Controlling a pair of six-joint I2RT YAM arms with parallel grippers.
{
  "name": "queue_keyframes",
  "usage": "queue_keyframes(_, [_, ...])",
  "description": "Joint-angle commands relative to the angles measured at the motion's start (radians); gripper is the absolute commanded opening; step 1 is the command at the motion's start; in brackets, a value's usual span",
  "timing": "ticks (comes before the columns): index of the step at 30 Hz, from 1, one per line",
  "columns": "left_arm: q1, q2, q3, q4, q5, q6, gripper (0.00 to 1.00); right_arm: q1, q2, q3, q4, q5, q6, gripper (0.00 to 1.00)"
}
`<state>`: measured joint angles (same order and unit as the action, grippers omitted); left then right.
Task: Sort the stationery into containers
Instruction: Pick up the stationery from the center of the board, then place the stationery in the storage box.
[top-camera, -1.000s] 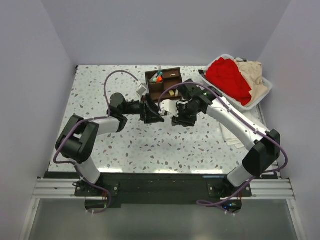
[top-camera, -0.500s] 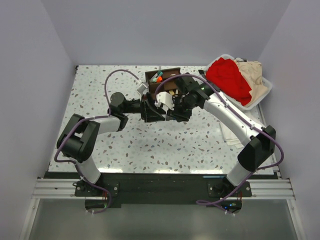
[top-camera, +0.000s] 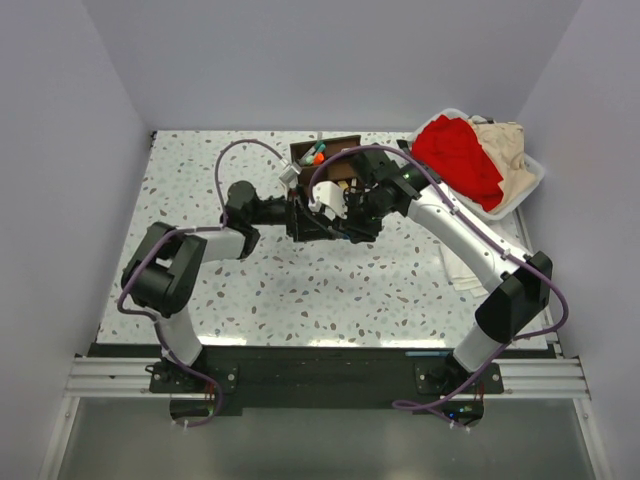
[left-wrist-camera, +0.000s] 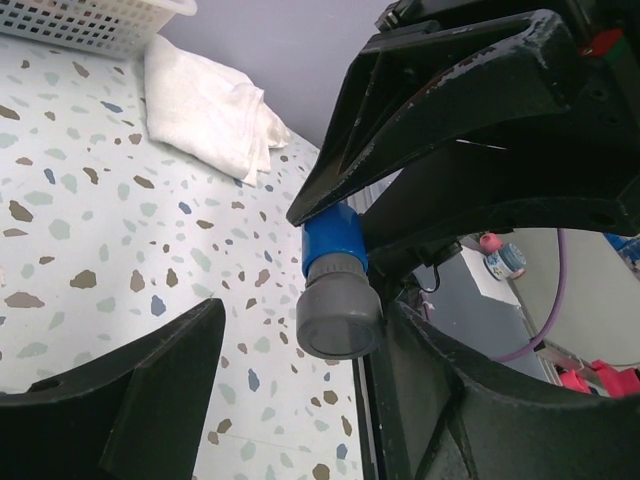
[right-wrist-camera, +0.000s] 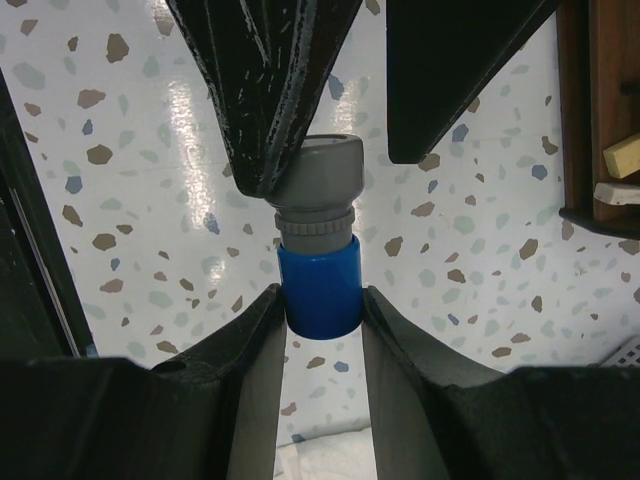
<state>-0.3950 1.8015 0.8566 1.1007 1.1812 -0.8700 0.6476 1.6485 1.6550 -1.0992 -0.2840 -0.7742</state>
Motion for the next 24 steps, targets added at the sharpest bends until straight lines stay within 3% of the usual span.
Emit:
queue_keyframes(1, [-0.005, 0.018, 0.045, 0.010, -0.005, 0.026, 0.68, -0.002, -0.015, 0.054, 0.007, -0.040, 0.013, 0.00])
queue_keyframes(7, [-0.005, 0.036, 0.064, 0.022, 0.023, 0.008, 0.55, -0.002, 0.004, 0.075, 0.016, -0.047, 0.021, 0.00])
queue_keyframes(11, [-0.005, 0.050, 0.082, 0.066, 0.054, -0.036, 0.31, -0.002, 0.010, 0.072, 0.025, -0.049, 0.027, 0.00])
queue_keyframes(19, [0.016, 0.027, 0.084, 0.122, 0.098, -0.084, 0.05, 0.000, 0.022, 0.066, 0.033, -0.047, 0.035, 0.01])
queue_keyframes(20, [0.019, 0.019, 0.075, 0.125, 0.098, -0.087, 0.03, 0.000, 0.022, 0.065, 0.033, -0.046, 0.036, 0.05])
queue_keyframes(22, [0.036, 0.013, 0.065, 0.152, 0.101, -0.107, 0.01, 0.000, 0.019, 0.063, 0.041, -0.032, 0.050, 0.23])
queue_keyframes(23, [0.042, 0.007, 0.058, 0.154, 0.103, -0.110, 0.01, -0.002, 0.016, 0.062, 0.041, -0.018, 0.052, 0.48])
queue_keyframes(24, [0.048, 0.002, 0.058, 0.154, 0.106, -0.112, 0.00, -0.002, 0.011, 0.057, 0.044, -0.006, 0.053, 0.55])
